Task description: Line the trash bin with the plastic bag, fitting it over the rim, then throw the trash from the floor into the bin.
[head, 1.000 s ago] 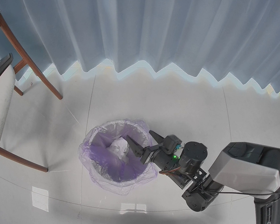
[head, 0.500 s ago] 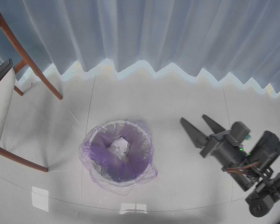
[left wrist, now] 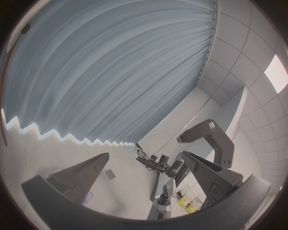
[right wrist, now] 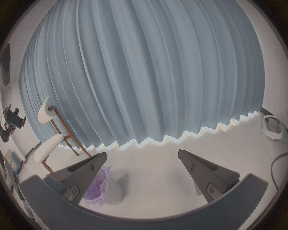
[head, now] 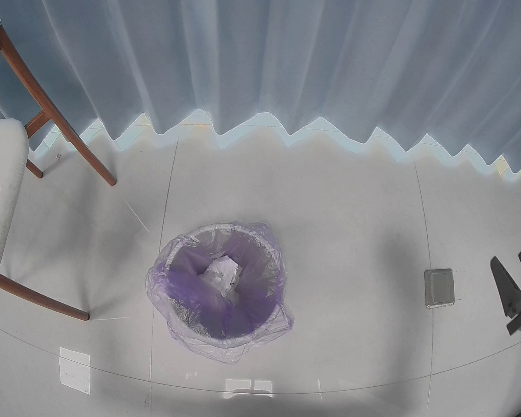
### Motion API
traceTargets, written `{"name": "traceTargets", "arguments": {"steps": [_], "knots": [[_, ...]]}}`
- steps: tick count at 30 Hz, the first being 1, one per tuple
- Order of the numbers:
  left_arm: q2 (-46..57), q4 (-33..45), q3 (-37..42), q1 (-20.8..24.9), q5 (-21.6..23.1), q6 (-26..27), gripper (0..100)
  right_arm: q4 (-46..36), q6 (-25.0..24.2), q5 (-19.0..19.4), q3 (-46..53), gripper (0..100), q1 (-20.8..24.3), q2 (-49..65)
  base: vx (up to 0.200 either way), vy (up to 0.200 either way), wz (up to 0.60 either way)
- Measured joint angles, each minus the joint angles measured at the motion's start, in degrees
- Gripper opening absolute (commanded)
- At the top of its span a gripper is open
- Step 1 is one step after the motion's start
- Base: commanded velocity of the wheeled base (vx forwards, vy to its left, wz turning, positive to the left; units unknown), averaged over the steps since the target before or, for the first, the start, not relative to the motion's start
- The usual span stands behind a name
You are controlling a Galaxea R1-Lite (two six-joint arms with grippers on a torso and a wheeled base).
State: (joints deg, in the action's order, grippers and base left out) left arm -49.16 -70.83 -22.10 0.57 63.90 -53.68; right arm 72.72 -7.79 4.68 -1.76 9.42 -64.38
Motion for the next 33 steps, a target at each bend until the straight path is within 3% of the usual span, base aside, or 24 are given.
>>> {"name": "traceTargets", "arguments": {"steps": [8, 13, 17, 20, 23, 26, 33], "knots": [[9.09, 0.89, 7.12, -0.05, 1.91, -0.02, 100, -24.91, 1.15, 1.91, 0.72, 100, -4.11, 22.65, 0.000, 0.000, 0.00], [19.35, 6.49, 11.76, -0.11, 2.99, 0.83, 100, -42.51, 0.90, 1.23, 0.74, 100, -5.73, 36.24, 0.000, 0.000, 0.00], [29.03, 14.88, 15.17, -0.22, 2.22, 5.36, 100, -56.74, 0.13, -0.15, 0.77, 100, -6.84, 45.81, 0.000, 0.000, 0.00], [36.29, 24.27, 17.26, -0.27, -0.66, 12.62, 100, -64.45, -0.35, -0.88, 0.77, 100, -7.53, 52.18, 0.000, 0.000, 0.00], [41.68, 35.57, 18.58, -0.30, -7.03, 23.14, 100, -68.29, -0.52, -1.16, 0.77, 100, -7.97, 56.58, 0.000, 0.000, 0.00], [44.84, 46.64, 19.35, -0.35, -17.79, 32.33, 100, -68.80, -0.63, -1.32, 0.77, 100, -8.30, 59.39, 0.000, 0.000, 0.00], [47.54, 57.59, 20.46, -0.35, -44.07, 41.53, 100, -68.97, -1.16, -2.15, 0.74, 100, -8.72, 62.43, 0.000, 0.000, 0.00]]}}
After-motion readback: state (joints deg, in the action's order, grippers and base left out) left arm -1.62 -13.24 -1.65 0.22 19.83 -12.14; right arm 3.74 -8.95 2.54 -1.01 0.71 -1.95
